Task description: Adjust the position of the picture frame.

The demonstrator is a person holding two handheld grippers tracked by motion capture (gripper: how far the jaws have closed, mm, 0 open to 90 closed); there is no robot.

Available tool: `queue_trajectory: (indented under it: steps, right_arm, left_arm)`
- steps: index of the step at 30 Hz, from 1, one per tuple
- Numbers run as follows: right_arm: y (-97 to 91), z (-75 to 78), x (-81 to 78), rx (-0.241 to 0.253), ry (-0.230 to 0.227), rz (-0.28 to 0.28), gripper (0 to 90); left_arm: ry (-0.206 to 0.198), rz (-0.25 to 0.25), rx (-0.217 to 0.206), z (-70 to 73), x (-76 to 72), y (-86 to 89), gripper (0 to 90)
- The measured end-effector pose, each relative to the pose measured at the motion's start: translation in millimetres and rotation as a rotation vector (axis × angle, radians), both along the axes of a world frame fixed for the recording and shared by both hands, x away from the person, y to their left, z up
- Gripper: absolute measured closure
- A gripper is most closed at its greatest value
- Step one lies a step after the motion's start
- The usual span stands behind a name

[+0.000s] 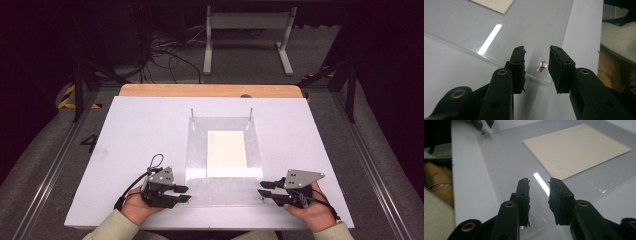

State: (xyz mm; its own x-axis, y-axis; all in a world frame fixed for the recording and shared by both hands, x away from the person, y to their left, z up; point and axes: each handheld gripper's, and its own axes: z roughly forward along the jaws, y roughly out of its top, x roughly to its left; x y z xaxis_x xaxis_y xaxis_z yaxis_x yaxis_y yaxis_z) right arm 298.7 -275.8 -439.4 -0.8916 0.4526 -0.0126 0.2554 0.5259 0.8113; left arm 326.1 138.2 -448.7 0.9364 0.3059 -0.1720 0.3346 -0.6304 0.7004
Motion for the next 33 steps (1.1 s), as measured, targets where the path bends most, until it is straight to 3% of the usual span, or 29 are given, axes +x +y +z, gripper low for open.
queue_trajectory:
  steps: [5, 14, 19, 27, 33]
  right_arm:
    - [-1.0, -6.4, -5.3, -0.048, 0.025, 0.013, 71.1]
    - [2.0, -12.9, -7.0, -0.093, 0.041, 0.052, 77.2]
    - [2.8, -13.4, -7.6, -0.100, 0.024, 0.055, 80.3]
    - [3.2, -13.6, -8.0, -0.099, 0.025, 0.042, 82.9]
    - [3.6, -11.1, -13.6, -0.108, 0.070, 0.076, 83.2]
  left_arm:
    - [0.011, -0.012, 0.013, -4.5, -1.2, -1.8, 65.8]
    - [-0.014, -0.037, -0.009, -9.0, -2.1, -4.6, 68.9]
    - [-0.030, -0.060, -0.010, -10.1, -4.9, -7.7, 76.8]
    - [-0.031, -0.032, -0.018, -11.2, -6.2, -9.4, 82.6]
    - [-0.006, -0.100, 0.016, -7.7, -11.6, -9.4, 83.3]
